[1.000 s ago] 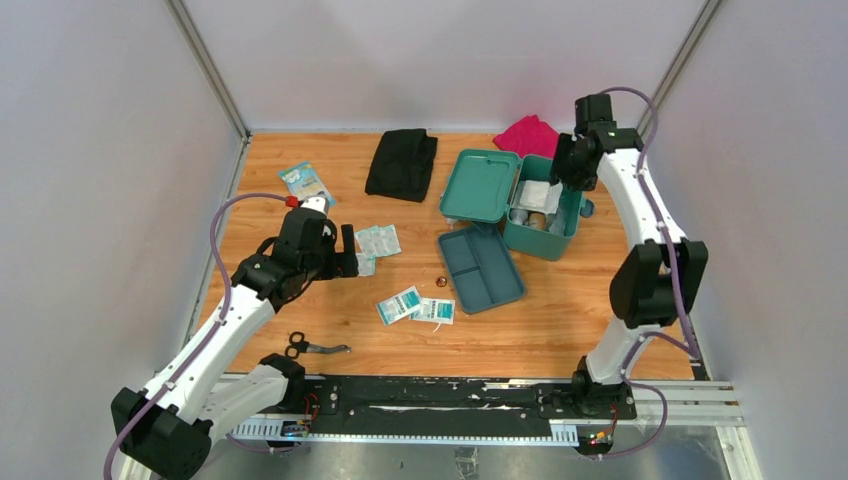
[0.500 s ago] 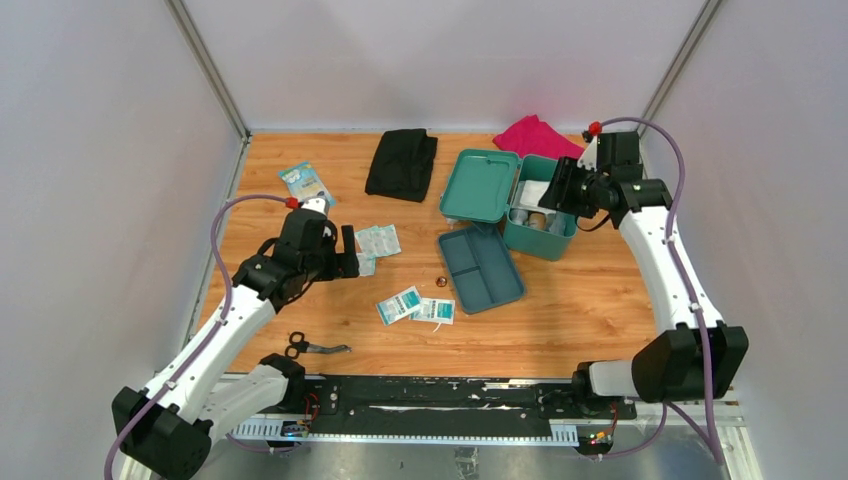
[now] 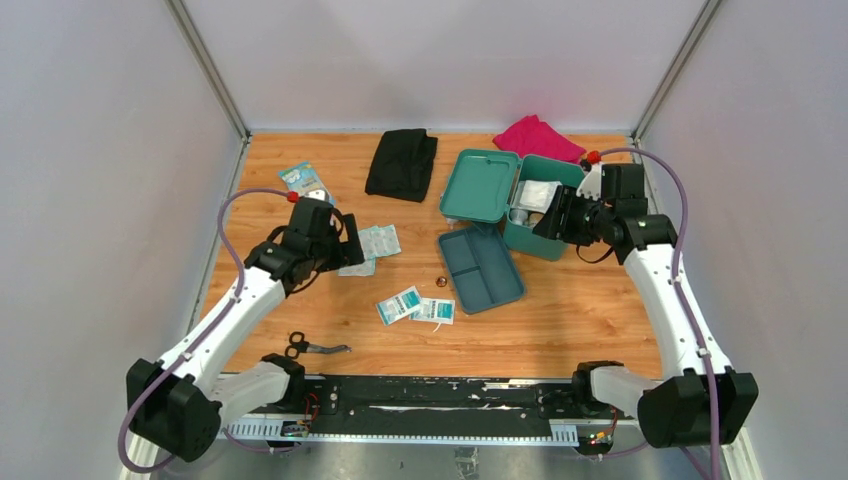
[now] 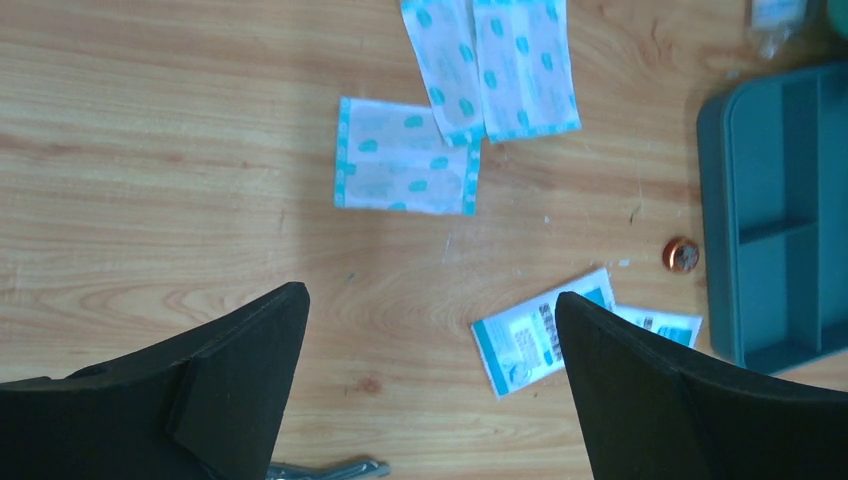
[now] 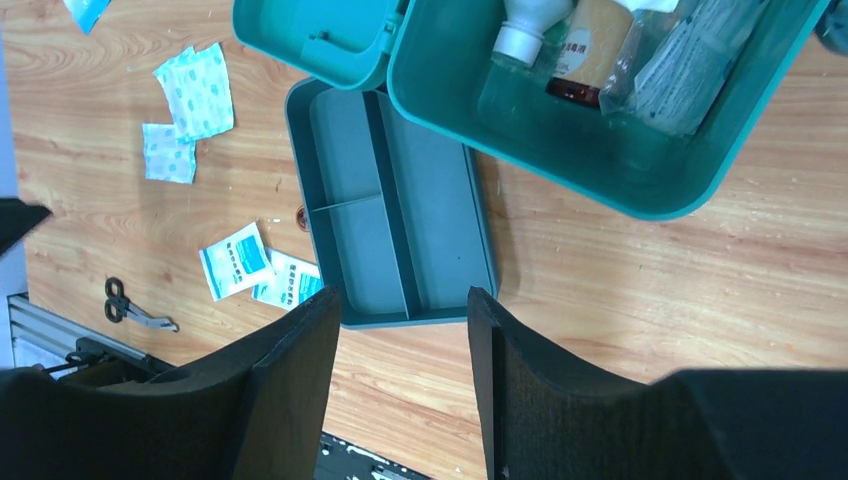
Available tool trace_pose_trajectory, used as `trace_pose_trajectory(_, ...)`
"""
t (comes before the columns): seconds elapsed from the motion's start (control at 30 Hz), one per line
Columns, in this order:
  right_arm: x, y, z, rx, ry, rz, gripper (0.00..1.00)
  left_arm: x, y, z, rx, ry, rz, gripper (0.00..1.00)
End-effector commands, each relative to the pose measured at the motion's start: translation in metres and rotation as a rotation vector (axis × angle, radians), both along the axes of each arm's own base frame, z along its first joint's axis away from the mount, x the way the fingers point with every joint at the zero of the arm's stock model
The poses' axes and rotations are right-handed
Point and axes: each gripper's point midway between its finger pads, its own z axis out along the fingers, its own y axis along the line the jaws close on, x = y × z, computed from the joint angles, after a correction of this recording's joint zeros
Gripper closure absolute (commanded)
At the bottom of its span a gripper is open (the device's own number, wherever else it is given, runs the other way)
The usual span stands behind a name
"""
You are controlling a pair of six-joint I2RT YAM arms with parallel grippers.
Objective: Organize the medicine kit
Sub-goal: Pick up the medical item at the center of the board.
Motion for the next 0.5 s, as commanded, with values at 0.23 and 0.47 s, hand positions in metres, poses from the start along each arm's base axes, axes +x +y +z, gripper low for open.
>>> trace_pose_trajectory(0.23,-0.021,0.015,-0.010,0.102,0.031,0.056,0.45,0.120,0.067,0.067,-0.222,-0.250,0.312,0.03)
trace_pose_trajectory(0.47,-0.028,0.017,-0.003,0.126,0.009,0.060,0.46,0.179,0.127,0.030,-0.281,-0.259,0.500,0.06)
